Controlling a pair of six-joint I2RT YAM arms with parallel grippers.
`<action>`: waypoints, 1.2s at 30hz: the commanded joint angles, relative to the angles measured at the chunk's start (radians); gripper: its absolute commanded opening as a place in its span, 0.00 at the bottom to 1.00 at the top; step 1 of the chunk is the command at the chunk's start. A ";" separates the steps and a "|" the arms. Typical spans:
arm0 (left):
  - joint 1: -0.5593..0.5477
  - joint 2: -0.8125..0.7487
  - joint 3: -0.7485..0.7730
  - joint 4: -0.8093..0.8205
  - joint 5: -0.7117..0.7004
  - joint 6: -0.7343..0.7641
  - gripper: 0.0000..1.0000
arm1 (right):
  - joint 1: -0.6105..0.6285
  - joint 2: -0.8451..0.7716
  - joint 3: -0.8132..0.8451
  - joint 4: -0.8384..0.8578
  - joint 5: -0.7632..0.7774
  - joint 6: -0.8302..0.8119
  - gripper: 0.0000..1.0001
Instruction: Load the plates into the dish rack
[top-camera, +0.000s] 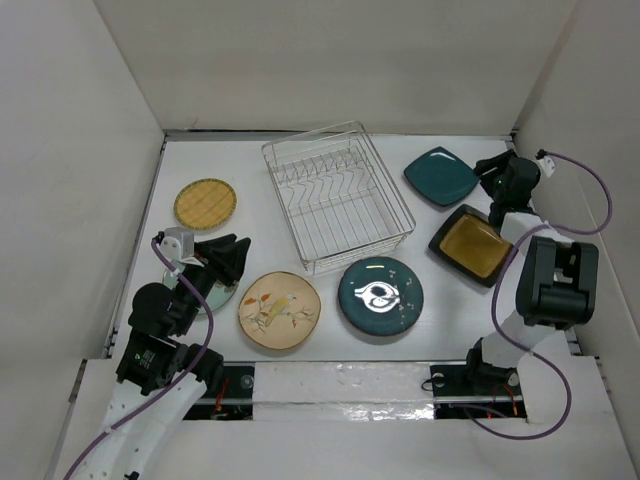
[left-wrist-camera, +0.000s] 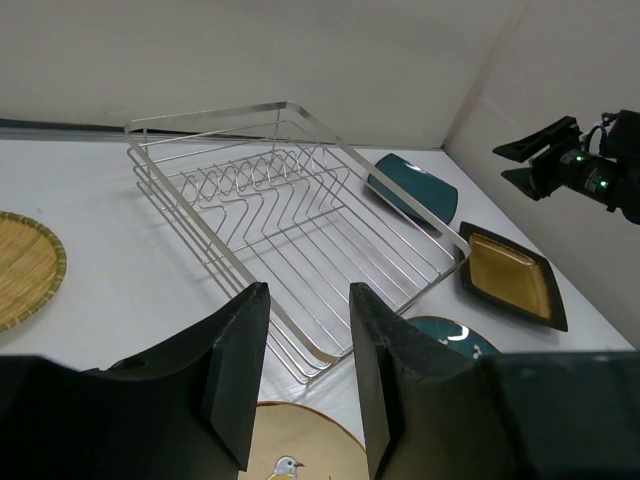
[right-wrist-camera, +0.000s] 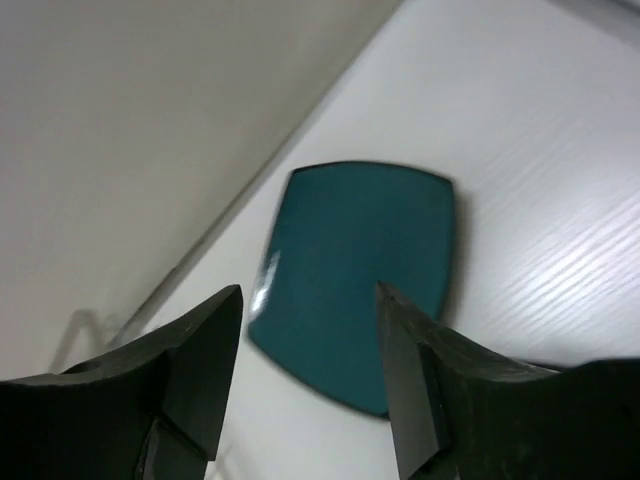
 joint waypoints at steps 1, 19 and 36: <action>0.005 0.000 0.017 0.039 0.027 0.005 0.37 | -0.057 0.127 0.116 -0.011 -0.027 -0.048 0.64; 0.005 0.015 0.016 0.042 0.030 0.010 0.42 | -0.156 0.655 0.592 -0.267 -0.479 0.002 0.64; 0.005 0.032 0.019 0.037 0.013 0.011 0.42 | -0.178 0.698 0.606 -0.264 -0.661 -0.005 0.38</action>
